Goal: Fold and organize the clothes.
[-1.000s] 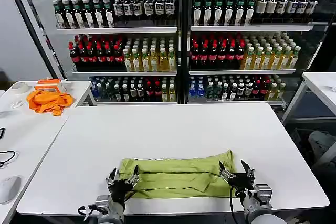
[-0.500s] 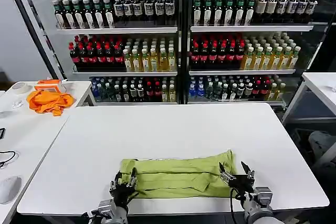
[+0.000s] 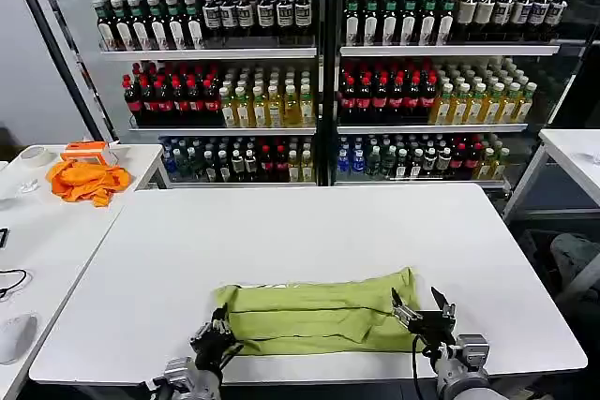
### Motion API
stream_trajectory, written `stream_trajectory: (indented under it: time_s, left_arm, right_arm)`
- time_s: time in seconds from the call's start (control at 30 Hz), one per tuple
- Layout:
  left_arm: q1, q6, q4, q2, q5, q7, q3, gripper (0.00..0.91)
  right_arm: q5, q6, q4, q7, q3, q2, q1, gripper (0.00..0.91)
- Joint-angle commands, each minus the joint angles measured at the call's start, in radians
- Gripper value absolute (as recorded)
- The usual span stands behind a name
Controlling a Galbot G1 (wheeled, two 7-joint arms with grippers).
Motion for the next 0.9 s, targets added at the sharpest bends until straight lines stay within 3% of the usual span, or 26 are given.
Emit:
stream_trajectory:
  time_s: [0.03,0.23,0.43,0.6,0.77,0.9]
  left_arm:
    - [0.010,-0.005,-0.065,0.057,-0.086,0.012,-0.097,0.030]
    - [0.028,0.009,-0.120,0.142,-0.180,0.025,-0.225,0.020]
    - [0.038,0.021,-0.141,0.286,-0.300,0.036,-0.390,0.030]
    - [0.017,0.047,-0.152,0.345,-0.403,0.039,-0.423,0.020]
    - [-0.022,0.077,-0.187,0.318,-0.640,0.043,-0.372,0.030]
    - [-0.032,0.074,-0.224,0.235,-0.733,0.064,-0.254,0.030]
  right_arm:
    - [0.011,0.000,0.007,0.003,0.001,0.002,0.005,0.907]
    - [0.016,-0.002,0.008,0.004,0.004,0.000,0.012,0.907]
    - [0.022,-0.004,0.006,0.004,0.002,0.000,0.025,0.907]
    - [0.025,-0.004,0.006,0.003,0.002,0.000,0.026,0.907]
    - [0.036,-0.003,0.003,0.000,0.004,-0.017,0.020,0.907]
    - [0.041,-0.003,0.003,-0.002,0.003,-0.022,0.024,0.907]
